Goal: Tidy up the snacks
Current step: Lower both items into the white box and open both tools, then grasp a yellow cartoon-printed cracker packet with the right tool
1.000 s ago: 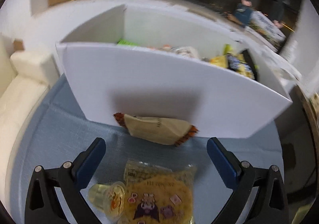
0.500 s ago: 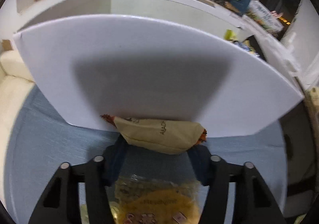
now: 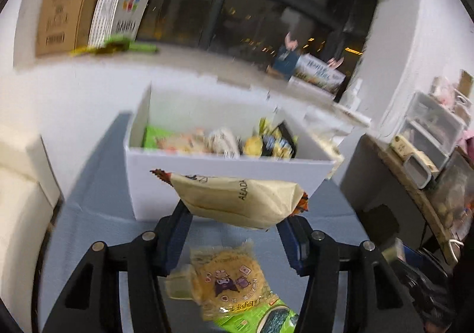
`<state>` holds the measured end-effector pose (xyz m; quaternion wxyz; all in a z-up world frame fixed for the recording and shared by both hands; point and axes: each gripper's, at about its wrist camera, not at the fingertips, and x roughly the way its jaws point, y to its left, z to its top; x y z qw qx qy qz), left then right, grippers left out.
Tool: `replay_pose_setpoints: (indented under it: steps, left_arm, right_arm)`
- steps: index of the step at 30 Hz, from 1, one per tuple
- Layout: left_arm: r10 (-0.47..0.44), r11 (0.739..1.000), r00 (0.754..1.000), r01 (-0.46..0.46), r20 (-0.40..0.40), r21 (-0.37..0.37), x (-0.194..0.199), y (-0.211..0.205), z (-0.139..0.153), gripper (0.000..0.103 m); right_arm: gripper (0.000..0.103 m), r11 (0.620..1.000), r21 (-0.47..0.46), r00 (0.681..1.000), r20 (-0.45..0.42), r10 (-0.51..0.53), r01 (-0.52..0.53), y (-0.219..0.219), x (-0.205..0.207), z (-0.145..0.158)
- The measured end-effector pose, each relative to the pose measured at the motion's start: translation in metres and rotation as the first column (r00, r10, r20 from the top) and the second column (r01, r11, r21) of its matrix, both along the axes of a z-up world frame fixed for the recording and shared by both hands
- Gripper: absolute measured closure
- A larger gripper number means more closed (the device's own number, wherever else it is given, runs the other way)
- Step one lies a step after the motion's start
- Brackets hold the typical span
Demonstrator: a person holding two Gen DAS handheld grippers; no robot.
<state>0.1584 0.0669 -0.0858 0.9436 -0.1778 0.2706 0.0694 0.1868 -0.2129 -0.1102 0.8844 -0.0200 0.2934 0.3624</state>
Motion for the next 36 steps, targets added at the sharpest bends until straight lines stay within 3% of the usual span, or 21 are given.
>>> replay_pose_setpoints:
  steps: [4,10,14,19,21,23,24,25,27,36]
  left_arm:
    - [-0.047,0.998,0.998,0.045,0.034,0.054,-0.002,0.016,0.033,0.042]
    - [-0.102,0.988,0.995,0.101,0.004,0.114,0.047,0.047,0.064,0.042]
    - [-0.108,0.982,0.992,0.117,-0.072,0.147,0.102,0.069,0.067,0.042]
    - [-0.114,0.982,0.984,0.132,-0.137,0.134,0.143,0.092,0.054,0.042]
    - [-0.093,0.982,0.981,0.118,-0.169,0.145,0.153,0.097,0.047,0.035]
    - [-0.061,0.984,0.973,0.095,-0.222,0.147,0.164,0.104,0.039,0.004]
    - [-0.051,0.987,0.971,0.085,-0.233,0.137,0.166,0.108,0.035,0.000]
    - [-0.052,0.988,0.972,0.084,-0.230,0.132,0.165,0.109,0.033,0.000]
    - [-0.050,0.989,0.972,0.080,-0.228,0.124,0.160,0.110,0.028,0.000]
    - [-0.080,0.987,0.987,0.099,-0.141,0.129,0.110,0.102,0.043,0.000]
  right_arm:
    - [0.052,0.998,0.031,0.999,-0.006,0.049,-0.048,0.016,0.013,0.017]
    - [0.051,0.989,0.086,0.992,0.023,0.120,-0.122,0.063,0.061,0.066]
    - [0.051,0.991,0.082,0.994,-0.031,0.106,-0.103,0.108,0.122,0.084]
    - [0.051,0.998,-0.006,0.993,-0.101,0.055,-0.056,0.160,0.199,0.079]
    - [0.051,0.998,-0.032,0.992,-0.123,0.041,-0.045,0.172,0.216,0.073]
    - [0.051,0.998,-0.047,0.988,-0.151,0.034,-0.041,0.183,0.229,0.068]
    - [0.046,0.998,-0.049,0.987,-0.158,0.039,-0.047,0.186,0.233,0.067]
    - [0.022,0.997,-0.051,0.985,-0.170,0.040,-0.050,0.189,0.238,0.065]
    - [0.000,0.998,-0.044,0.983,-0.180,0.024,-0.033,0.191,0.243,0.064]
    - [0.000,0.999,-0.034,0.999,-0.053,0.013,-0.015,0.169,0.214,0.092]
